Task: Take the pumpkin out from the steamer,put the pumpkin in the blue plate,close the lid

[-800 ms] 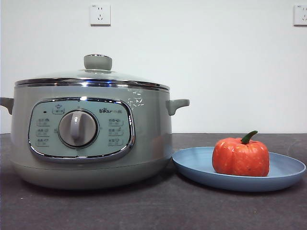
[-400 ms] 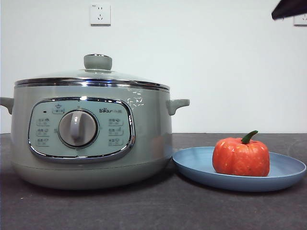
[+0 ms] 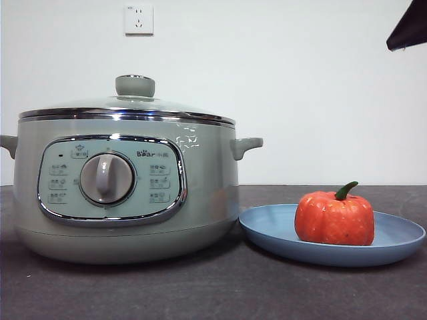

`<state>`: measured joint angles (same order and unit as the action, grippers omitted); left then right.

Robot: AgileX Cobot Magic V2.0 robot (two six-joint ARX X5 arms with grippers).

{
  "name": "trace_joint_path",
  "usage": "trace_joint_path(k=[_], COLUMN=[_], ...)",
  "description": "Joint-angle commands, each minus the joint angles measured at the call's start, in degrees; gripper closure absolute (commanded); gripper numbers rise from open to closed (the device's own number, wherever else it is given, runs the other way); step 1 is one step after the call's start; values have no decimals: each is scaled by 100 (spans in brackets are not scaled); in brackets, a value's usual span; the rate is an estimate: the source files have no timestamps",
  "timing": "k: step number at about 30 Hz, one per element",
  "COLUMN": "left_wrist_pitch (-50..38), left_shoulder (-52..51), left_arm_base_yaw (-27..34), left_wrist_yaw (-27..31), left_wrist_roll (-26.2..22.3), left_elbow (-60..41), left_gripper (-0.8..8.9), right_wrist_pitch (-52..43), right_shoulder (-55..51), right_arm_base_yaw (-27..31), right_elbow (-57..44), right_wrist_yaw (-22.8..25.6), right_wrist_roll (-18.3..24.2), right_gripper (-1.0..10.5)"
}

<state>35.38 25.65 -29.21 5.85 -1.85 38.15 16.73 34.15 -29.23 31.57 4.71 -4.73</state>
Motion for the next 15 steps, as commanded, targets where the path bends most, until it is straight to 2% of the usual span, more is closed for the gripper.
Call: trace_joint_path(k=[1,6,9,15], left_wrist_pitch=[-15,59,175,-1134], left_shoulder=[-13,-107,-494,-1460], left_arm_base_yaw=[-9,15,317,1523], left_wrist_yaw=[2,20,-15,-7], left_wrist_roll=[55,17,-201,-271], left_elbow=[-22,-22,-55,-1032], left_gripper=[816,816,816,816], right_wrist_pitch=[57,157,258,328], right_shoulder=[-9,-9,-9,-9], right_arm_base_yaw=[-4,-4,-4,-4], right_elbow=[-28,-28,-28,-28], right_wrist_yaw=[15,15,15,15], right_wrist_roll=[-20,-20,-20,-20], right_gripper=[946,946,945,946])
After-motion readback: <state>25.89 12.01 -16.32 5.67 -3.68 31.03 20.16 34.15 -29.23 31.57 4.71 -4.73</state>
